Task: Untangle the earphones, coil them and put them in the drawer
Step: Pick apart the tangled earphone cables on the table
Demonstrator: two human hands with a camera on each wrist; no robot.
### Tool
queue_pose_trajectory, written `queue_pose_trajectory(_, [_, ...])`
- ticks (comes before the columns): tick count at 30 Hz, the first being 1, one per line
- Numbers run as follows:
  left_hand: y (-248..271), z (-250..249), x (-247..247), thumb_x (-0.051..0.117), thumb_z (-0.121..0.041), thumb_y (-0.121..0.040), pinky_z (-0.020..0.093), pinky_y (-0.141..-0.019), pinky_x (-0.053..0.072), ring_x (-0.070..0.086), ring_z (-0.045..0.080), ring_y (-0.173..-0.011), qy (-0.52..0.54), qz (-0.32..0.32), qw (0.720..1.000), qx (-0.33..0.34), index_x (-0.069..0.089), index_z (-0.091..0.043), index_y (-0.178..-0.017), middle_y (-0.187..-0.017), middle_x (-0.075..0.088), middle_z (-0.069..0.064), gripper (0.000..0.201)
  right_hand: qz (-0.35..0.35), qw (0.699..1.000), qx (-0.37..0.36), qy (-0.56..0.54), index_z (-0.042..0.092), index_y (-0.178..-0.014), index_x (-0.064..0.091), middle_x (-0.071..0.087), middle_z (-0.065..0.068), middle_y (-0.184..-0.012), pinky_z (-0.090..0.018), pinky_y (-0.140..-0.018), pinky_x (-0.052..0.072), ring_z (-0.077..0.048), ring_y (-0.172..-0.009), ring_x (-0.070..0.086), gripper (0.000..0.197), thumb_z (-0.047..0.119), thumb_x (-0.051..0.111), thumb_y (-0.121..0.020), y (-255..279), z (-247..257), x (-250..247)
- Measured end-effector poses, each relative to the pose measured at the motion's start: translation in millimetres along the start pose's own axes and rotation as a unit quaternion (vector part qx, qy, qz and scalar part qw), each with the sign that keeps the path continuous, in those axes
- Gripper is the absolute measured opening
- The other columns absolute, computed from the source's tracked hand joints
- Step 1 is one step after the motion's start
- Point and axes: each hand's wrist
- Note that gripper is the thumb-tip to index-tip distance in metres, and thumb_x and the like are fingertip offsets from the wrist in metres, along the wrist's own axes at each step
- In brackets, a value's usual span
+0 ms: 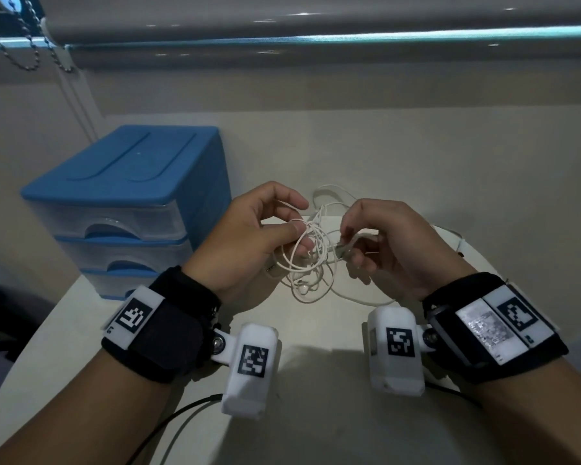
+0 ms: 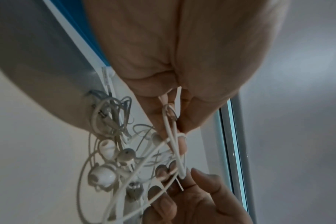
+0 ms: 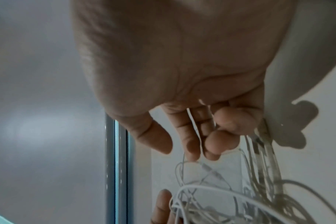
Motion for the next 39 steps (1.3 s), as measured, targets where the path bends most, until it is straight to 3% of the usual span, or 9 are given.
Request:
queue_pose_trajectory(6, [0, -5, 1, 0.059, 0.012, -0.094, 0.026, -0.056, 0.055, 0.066, 0.018, -0.059, -0.008, -0.056, 0.998, 0.020, 0.063, -0.005, -0.106, -0.085, 0.061, 0.007, 0.021, 0.155, 0.987, 0.037, 0.036, -0.006, -0.073, 0.063, 0.061, -0.027, -0.084, -0.031, -0.068, 0.050, -0.028, -0.075, 0.057, 0.018, -0.007, 0.062, -0.091, 10, 0, 7])
queue_pose_trajectory(11, [-3, -5, 0, 0.050, 0.013, -0.098, 0.026, -0.054, 0.055, 0.061, 0.016, -0.059, 0.033, -0.068, 0.997, 0.017, 0.058, -0.007, -0.109, -0.081, 0.058, 0.006, 0.025, 0.132, 0.988, 0.005, -0.081, 0.007, -0.064, 0.048, 0.064, -0.024, -0.075, -0.043, -0.076, 0.049, -0.040, -0.083, 0.059, 0.019, 0.009, 0.054, -0.082, 4, 6, -5])
queue_pose_trajectory(17, [-2, -2, 3, 0.044, 0.011, -0.101, 0.022, -0.053, 0.049, 0.054, 0.013, -0.060, 0.024, -0.045, 0.999, -0.005, 0.060, -0.011, -0.109, -0.076, 0.054, 0.004, 0.028, 0.120, 0.967, -0.016, -0.222, 0.010, -0.071, 0.042, 0.067, -0.019, -0.081, -0.034, -0.079, 0.055, -0.033, -0.091, 0.068, 0.017, 0.016, 0.047, -0.086, 4, 11, -11])
queue_pose_trajectory(20, [-2, -4, -1, 0.041, 0.010, -0.102, 0.023, -0.054, 0.050, 0.054, 0.014, -0.063, 0.015, -0.054, 0.998, -0.009, 0.063, -0.010, -0.114, -0.077, 0.053, 0.006, 0.032, 0.121, 0.960, -0.010, -0.250, 0.012, -0.076, 0.046, 0.060, -0.012, -0.066, -0.035, -0.075, 0.059, -0.030, -0.082, 0.071, 0.019, 0.020, 0.045, -0.093, 2, 12, -14])
queue_pose_trajectory(23, [-1, -6, -2, 0.039, 0.010, -0.102, 0.028, -0.060, 0.053, 0.056, 0.012, -0.064, -0.003, -0.059, 0.998, -0.010, 0.066, -0.008, -0.120, -0.083, 0.049, 0.010, 0.037, 0.126, 0.962, 0.002, -0.242, 0.015, -0.085, 0.050, 0.041, -0.004, -0.058, -0.028, -0.056, 0.052, -0.021, -0.055, 0.058, 0.020, 0.024, 0.041, -0.101, 0, 11, -14])
queue_pose_trajectory(25, [-1, -6, -1, 0.038, 0.010, -0.102, 0.030, -0.064, 0.057, 0.057, 0.010, -0.064, -0.011, -0.060, 0.998, -0.013, 0.068, -0.008, -0.121, -0.084, 0.047, 0.007, 0.041, 0.133, 0.963, 0.002, -0.234, 0.016, -0.090, 0.051, 0.032, 0.000, -0.056, -0.022, -0.041, 0.033, -0.012, -0.040, 0.039, 0.017, 0.024, 0.040, -0.101, -2, 11, -14])
queue_pose_trajectory(29, [-1, -7, -1, 0.037, 0.007, -0.103, 0.029, -0.065, 0.056, 0.059, 0.011, -0.064, -0.026, -0.069, 0.997, -0.019, 0.074, -0.011, -0.115, -0.074, 0.057, 0.006, 0.043, 0.131, 0.965, 0.014, -0.227, 0.015, -0.094, 0.056, 0.029, 0.002, -0.055, -0.015, -0.031, 0.011, -0.004, -0.032, 0.026, 0.020, 0.023, 0.040, -0.104, -3, 11, -18])
queue_pose_trajectory(32, [1, -9, 2, 0.037, 0.008, -0.099, 0.020, -0.057, 0.053, 0.059, 0.014, -0.060, -0.005, -0.082, 0.996, -0.024, 0.076, -0.001, -0.101, -0.069, 0.064, 0.010, 0.040, 0.087, 0.973, -0.003, -0.215, 0.011, -0.100, 0.060, 0.032, 0.002, -0.057, -0.013, -0.031, 0.011, -0.005, -0.033, 0.027, 0.019, 0.019, 0.042, -0.103, -4, 10, -17])
queue_pose_trajectory(39, [2, -8, 5, 0.045, 0.012, -0.090, 0.018, -0.051, 0.050, 0.061, 0.012, -0.054, -0.014, -0.109, 0.994, 0.007, 0.074, 0.006, -0.080, -0.061, 0.066, 0.009, 0.031, -0.185, 0.972, -0.116, -0.087, 0.010, -0.092, 0.069, 0.045, 0.000, -0.061, -0.016, -0.037, 0.024, -0.009, -0.043, 0.033, 0.007, 0.005, 0.064, -0.093, -11, 5, -23])
Point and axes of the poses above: each hand's wrist, its own y-axis away from the middle knuckle, its own x-axis out of the palm, z = x × y
